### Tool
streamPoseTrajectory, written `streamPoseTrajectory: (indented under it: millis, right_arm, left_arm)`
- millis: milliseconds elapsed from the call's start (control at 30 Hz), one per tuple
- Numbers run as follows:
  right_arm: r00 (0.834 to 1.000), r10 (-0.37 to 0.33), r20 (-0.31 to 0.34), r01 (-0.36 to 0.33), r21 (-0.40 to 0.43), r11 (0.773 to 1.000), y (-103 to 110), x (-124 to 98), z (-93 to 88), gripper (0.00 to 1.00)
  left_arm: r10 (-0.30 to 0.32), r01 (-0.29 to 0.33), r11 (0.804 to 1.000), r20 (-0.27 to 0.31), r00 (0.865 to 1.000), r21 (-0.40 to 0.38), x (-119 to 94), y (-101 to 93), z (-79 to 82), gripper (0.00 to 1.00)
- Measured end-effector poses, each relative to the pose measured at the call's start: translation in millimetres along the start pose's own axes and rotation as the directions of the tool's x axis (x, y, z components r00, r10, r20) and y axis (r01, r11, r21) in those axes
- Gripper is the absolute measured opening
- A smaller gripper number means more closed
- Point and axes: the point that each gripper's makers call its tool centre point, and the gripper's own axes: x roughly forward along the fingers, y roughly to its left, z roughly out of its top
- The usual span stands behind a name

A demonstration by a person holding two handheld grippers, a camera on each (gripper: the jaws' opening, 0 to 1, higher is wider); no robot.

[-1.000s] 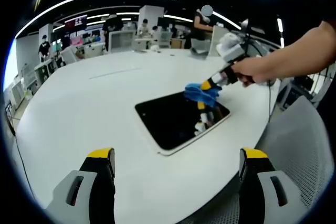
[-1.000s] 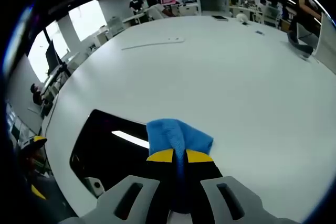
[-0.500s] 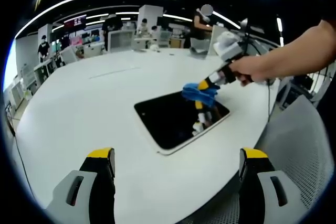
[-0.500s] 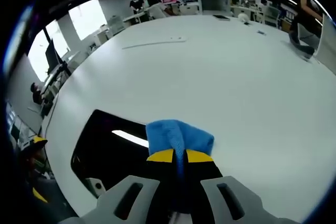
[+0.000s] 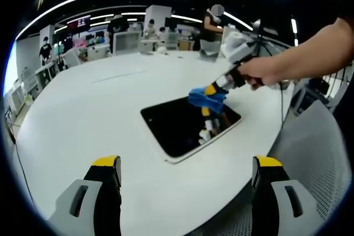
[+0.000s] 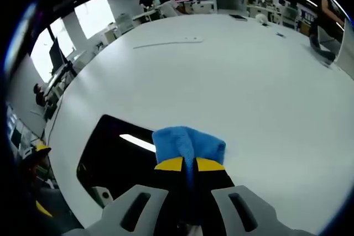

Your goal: Wipe the mirror surface with the cleaning cloth until all visible marks leave the cleaned area.

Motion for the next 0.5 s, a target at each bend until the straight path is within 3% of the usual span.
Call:
streamPoseTrajectory:
  millis: [500]
  right_arm:
    - [1.000, 0.017, 0.000, -0.017, -0.016, 1.000, 22, 8, 5.4, 0.02]
  left_arm:
    - [0.003, -0.003, 1.000, 0.008, 1.000, -0.004, -1, 1.2, 1.0, 0.99]
